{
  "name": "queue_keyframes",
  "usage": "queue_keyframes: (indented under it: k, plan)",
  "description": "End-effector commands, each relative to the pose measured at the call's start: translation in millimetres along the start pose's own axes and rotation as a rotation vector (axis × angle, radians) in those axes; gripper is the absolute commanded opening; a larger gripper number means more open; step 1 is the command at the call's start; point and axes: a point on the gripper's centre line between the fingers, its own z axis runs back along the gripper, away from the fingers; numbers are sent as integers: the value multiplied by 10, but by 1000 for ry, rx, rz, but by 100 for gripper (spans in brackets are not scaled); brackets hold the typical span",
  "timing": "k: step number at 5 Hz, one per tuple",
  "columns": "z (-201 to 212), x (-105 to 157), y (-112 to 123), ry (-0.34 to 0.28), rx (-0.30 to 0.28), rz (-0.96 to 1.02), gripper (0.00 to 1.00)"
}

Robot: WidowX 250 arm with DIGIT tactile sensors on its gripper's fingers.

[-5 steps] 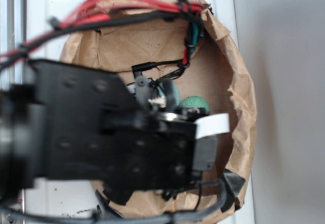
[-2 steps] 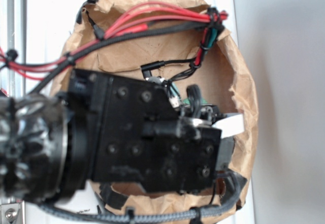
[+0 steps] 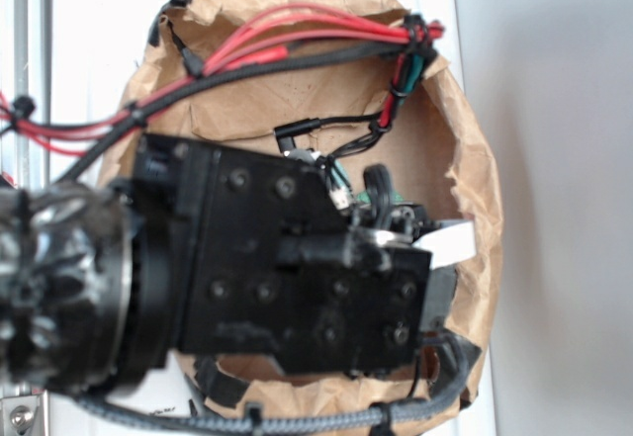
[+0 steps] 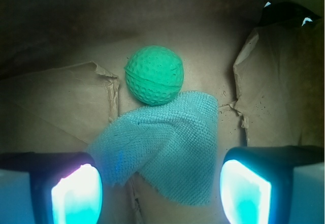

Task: Grab the blue cloth.

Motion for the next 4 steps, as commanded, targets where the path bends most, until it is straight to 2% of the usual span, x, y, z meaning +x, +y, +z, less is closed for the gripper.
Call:
queue_keyframes:
  k: [1,2,3,4]
  plan:
    - [-218,5,33,-29,-17,10,100]
    - [-390,-57,-17,-32,-6,0,100]
    - [-545,-64,-68,-56,35,31,0]
    - [-643,-58,-81,-125,65,55,0]
